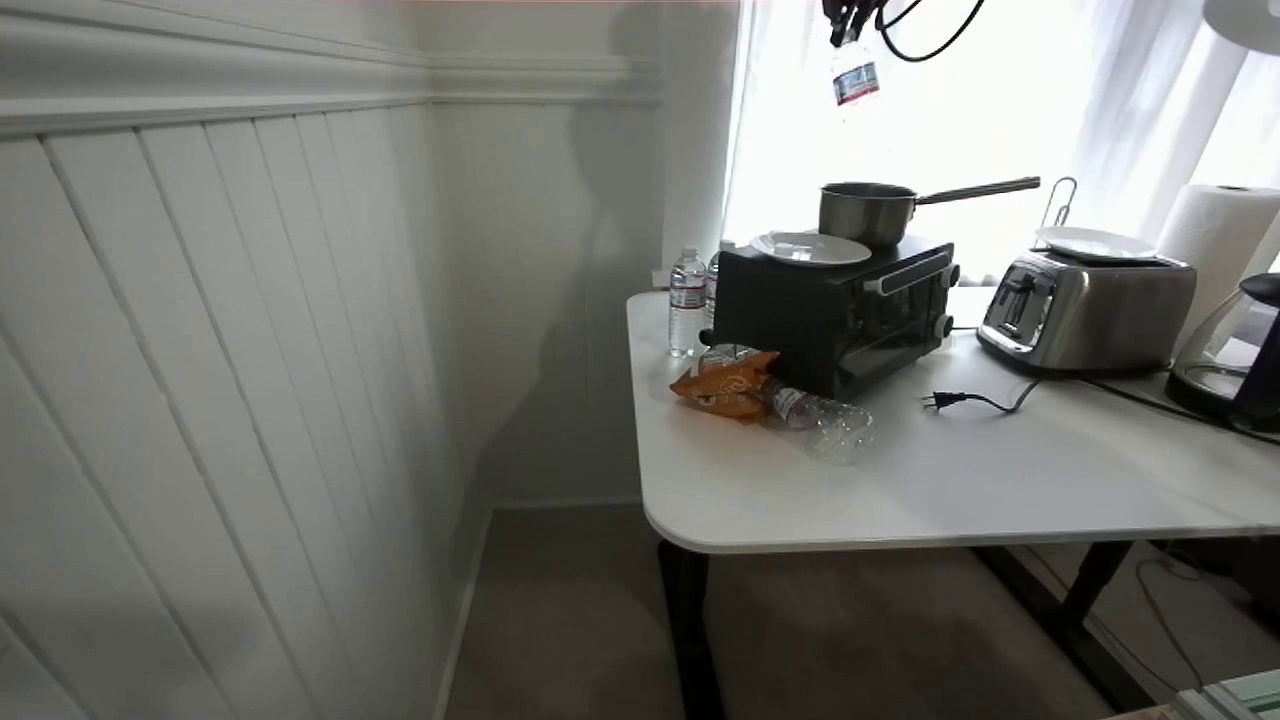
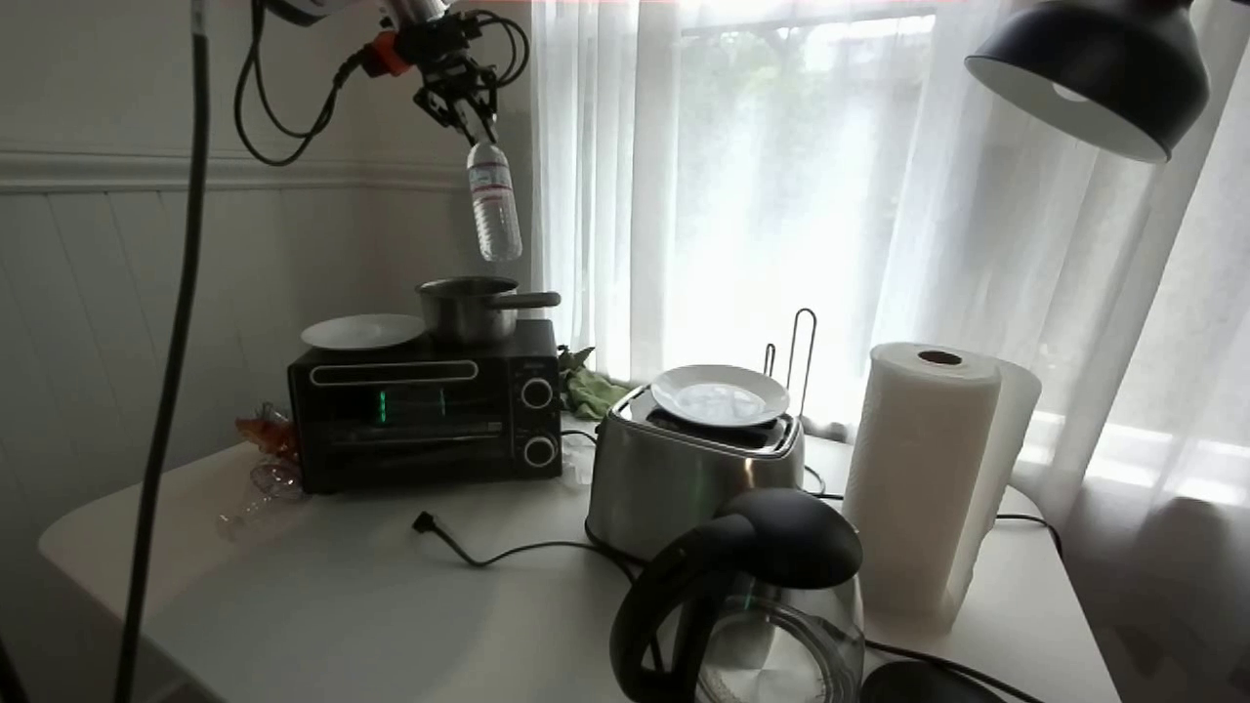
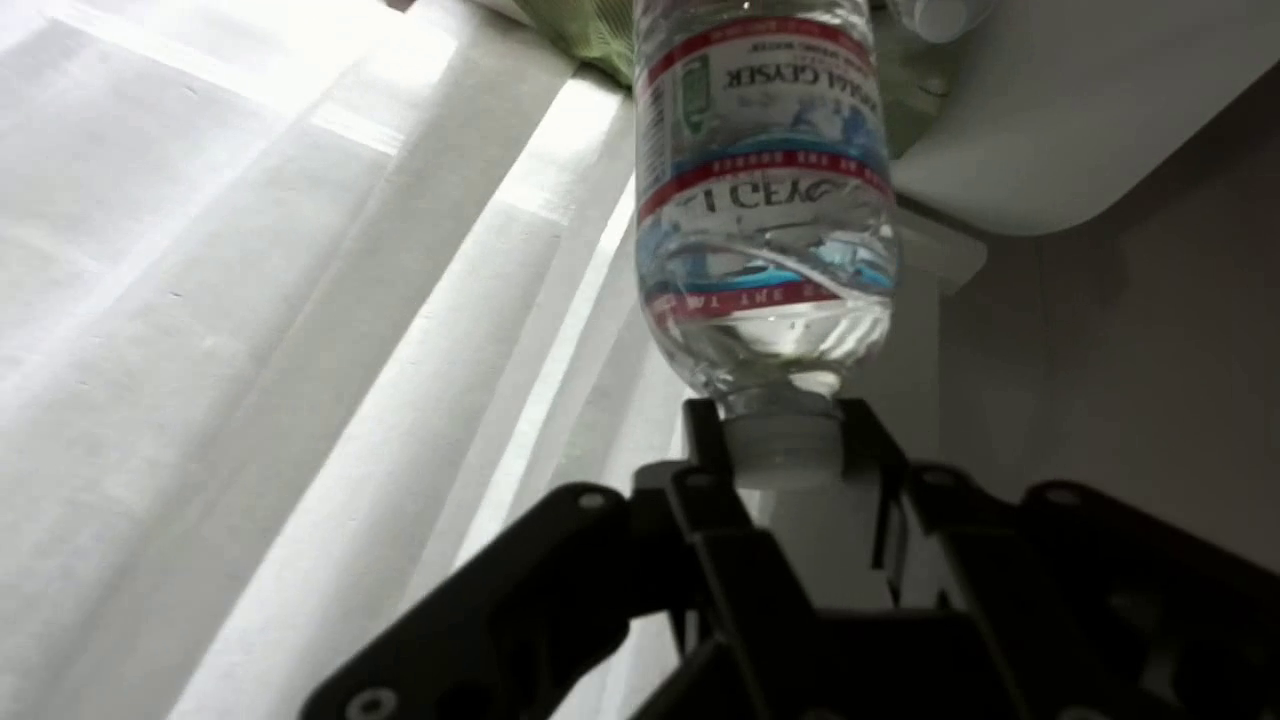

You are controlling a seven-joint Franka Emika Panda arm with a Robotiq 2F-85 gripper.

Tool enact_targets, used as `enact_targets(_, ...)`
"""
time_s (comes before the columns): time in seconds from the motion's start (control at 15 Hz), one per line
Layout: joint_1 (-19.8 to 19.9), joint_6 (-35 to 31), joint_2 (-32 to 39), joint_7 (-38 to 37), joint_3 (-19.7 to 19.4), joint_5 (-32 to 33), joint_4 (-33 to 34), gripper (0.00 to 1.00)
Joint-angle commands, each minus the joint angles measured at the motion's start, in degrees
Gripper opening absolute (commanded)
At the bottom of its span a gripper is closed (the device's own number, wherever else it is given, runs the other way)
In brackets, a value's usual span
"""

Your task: Remove the water bottle from the pot.

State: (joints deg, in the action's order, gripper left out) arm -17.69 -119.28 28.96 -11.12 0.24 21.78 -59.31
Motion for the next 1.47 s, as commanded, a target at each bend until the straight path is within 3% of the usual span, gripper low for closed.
enact_targets(0.0, 0.7, 4.3, -2.6, -4.7, -1.9, -0.1, 3.0, 0.08)
enact_targets(0.4, 4.8, 5.7, -0.1, -11.7, -5.1, -1.4, 10.6, 0.08)
enact_targets(0.67, 8.0, 3.2, 4.2, -17.6, -6.5, -1.5, 12.4, 0.08)
enact_targets(1.07, 11.1, -5.5, 9.6, -29.4, -7.3, -1.0, 8.1, 0.08)
enact_targets(1.4, 12.6, -13.7, 11.3, -34.2, -9.5, 0.5, 0.8, 0.08)
